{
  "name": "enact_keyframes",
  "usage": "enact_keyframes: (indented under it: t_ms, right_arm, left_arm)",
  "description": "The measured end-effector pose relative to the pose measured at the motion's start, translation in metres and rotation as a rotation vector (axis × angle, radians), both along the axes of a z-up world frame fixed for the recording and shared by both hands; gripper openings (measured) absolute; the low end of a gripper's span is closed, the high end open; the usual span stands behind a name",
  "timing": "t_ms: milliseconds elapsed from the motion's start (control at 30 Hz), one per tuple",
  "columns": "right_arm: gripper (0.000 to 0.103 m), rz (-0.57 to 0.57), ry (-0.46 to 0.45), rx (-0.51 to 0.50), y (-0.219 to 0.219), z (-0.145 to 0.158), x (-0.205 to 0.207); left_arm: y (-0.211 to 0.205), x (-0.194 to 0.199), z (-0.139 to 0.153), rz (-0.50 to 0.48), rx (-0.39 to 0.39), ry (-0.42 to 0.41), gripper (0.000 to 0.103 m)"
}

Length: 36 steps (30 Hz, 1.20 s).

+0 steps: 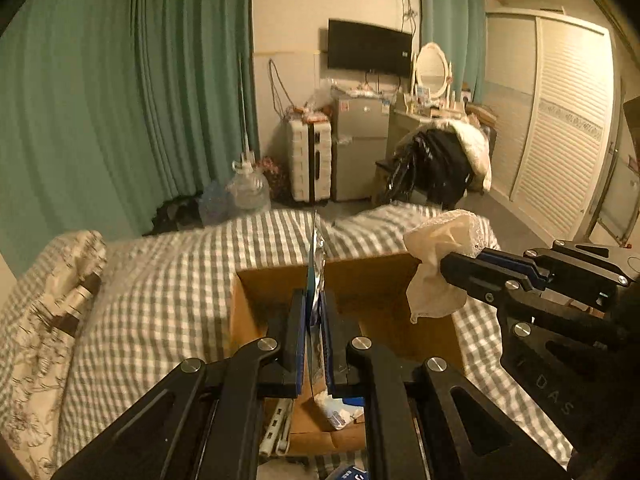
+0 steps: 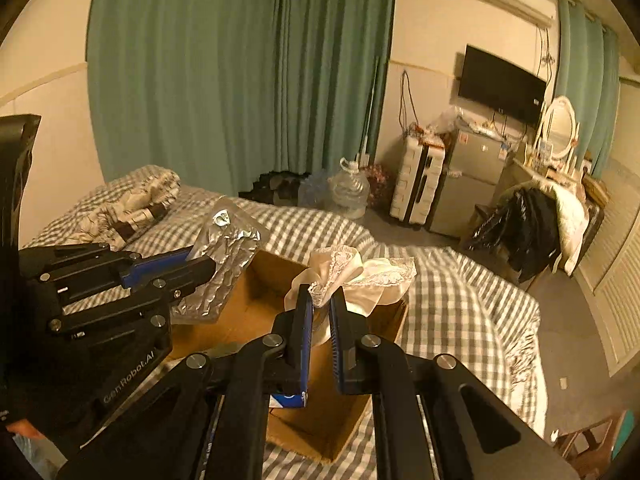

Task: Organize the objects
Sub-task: 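Carry the blister pack and lace cloth into the box and open both tools, then grasp the small white toy figure with the left tool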

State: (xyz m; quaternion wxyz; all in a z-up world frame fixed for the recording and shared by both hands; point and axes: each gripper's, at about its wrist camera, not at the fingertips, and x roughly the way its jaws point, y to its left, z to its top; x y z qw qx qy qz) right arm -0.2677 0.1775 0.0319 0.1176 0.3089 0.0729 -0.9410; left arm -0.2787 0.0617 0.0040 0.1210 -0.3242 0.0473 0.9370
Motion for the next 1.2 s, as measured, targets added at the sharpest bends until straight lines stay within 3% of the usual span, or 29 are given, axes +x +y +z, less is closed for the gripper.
enact_keyframes:
  t_ms: [233,400,433,467,500,567,600,767,900,1067,1200]
  right_arm:
    - [0.008,-0.016,-0.088,-0.005,0.010,-0.052,-0.026]
    - [0.011,-0.047,-0.102,0.040,0.011,-0.066,-0.031]
    - [0.022,-0.057,-0.099,0.046,0.011,-0.066,-0.030]
    - [0.038,-0.065,-0.096,0.045,0.012,-0.065,-0.029]
    - [0.045,-0.077,-0.089,0.042,0.015,-0.063,-0.027]
    - [0.063,-0.110,-0.061,0.031,0.021,-0.055,-0.021]
    - [0.063,-0.124,-0.052,0.027,0.023,-0.051,-0.018]
    - [0.069,-0.160,-0.013,0.034,0.032,-0.018,0.010]
    - [0.078,-0.166,0.044,0.041,0.034,0.014,0.048]
    - [0.089,-0.167,0.117,0.068,0.030,0.050,0.100]
    - [0.090,-0.151,0.138,0.073,0.025,0.064,0.132]
  left_arm:
    - [0.001,-0.020,-0.042,-0.007,0.001,-0.090,0.007]
    - [-0.002,-0.024,-0.052,0.011,0.021,-0.135,0.010]
    - [-0.004,-0.024,-0.053,0.013,0.021,-0.140,0.012]
    - [-0.005,-0.024,-0.052,0.019,0.014,-0.142,0.021]
    - [-0.005,-0.021,-0.051,0.033,-0.005,-0.136,0.039]
    - [-0.007,-0.014,-0.046,0.065,-0.046,-0.111,0.070]
    - [-0.010,-0.009,-0.041,0.078,-0.055,-0.093,0.073]
    - [-0.022,0.017,-0.010,0.091,-0.033,-0.073,0.075]
    - [-0.033,0.051,0.025,0.099,-0.009,-0.012,0.092]
    - [-0.038,0.093,0.055,0.093,-0.021,0.054,0.093]
    - [-0.043,0.123,0.056,0.099,-0.041,0.067,0.093]
